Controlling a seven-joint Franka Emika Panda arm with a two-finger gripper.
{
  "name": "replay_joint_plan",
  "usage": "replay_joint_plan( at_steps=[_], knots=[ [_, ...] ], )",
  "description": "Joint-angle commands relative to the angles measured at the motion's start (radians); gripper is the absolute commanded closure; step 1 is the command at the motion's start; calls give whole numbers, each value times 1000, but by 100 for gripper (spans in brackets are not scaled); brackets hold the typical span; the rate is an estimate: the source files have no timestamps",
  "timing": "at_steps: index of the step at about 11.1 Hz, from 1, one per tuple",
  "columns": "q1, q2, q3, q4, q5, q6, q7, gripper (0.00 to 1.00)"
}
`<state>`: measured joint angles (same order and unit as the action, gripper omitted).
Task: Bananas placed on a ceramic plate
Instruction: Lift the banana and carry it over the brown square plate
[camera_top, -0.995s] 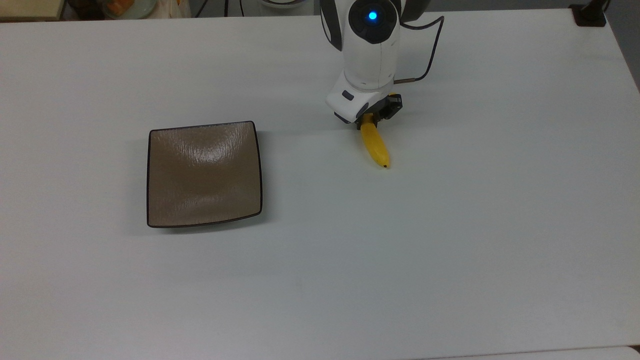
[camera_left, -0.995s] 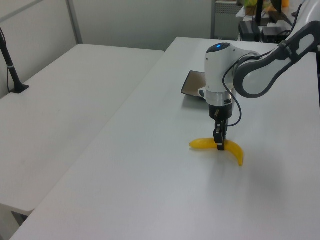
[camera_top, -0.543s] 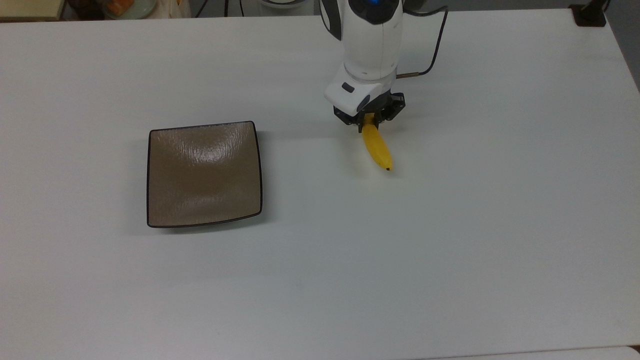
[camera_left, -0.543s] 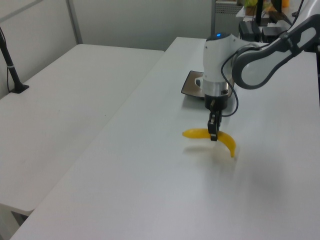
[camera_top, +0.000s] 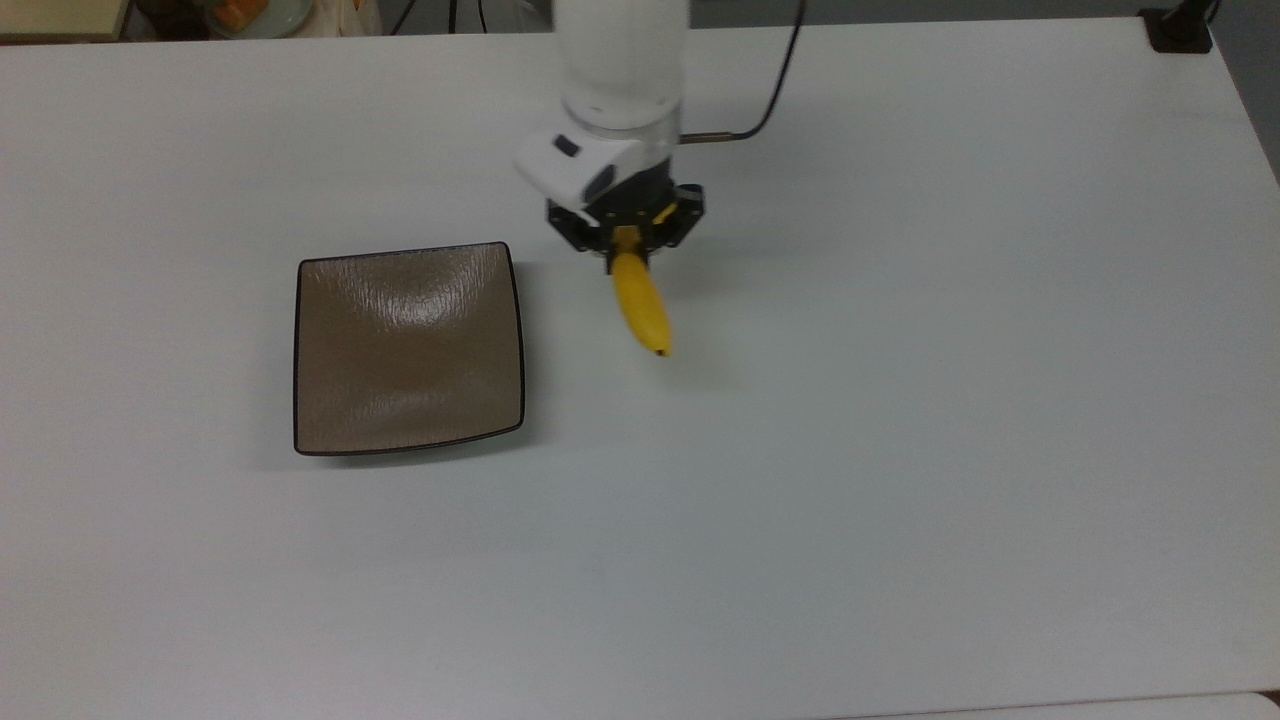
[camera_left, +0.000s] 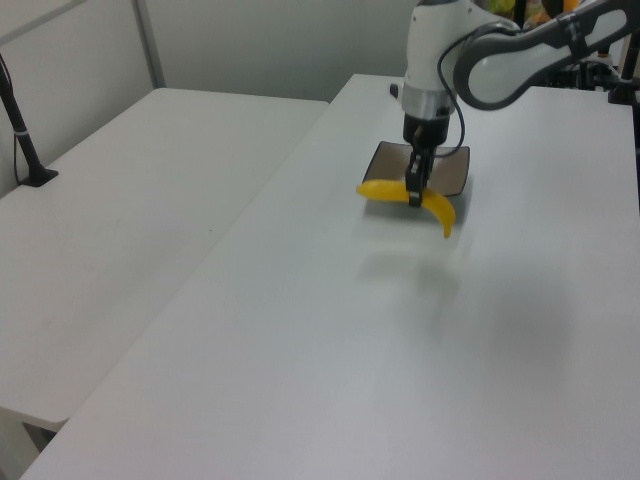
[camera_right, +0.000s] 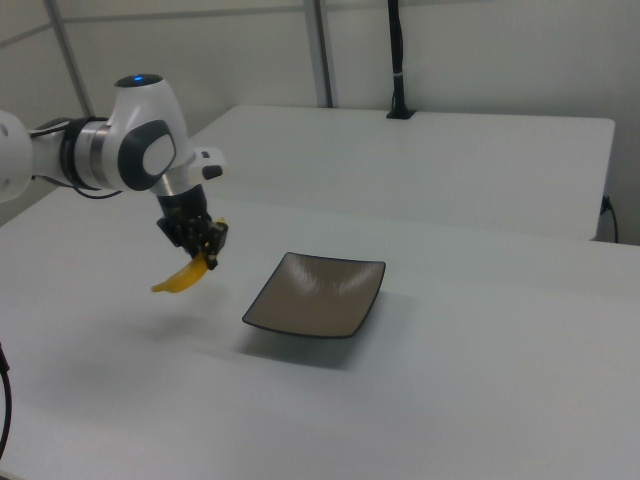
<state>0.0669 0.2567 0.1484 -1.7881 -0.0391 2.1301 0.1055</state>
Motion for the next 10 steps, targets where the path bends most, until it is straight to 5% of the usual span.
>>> replay_joint_plan(
  at_steps=[1, 5, 6, 7, 8, 10],
  knots=[
    [-2, -17, -94, 22, -53, -19, -43, 90],
    [-45, -2, -170, 38, -62, 30, -147, 89],
    [-61, 2, -179, 38, -62, 42, -168, 82],
    [-65, 10, -185, 38, -68, 45, -164, 34],
    [-68, 15, -191, 38, -68, 60, -156, 0],
    [-72, 13, -196, 47, -61, 64, -155, 0]
  ],
)
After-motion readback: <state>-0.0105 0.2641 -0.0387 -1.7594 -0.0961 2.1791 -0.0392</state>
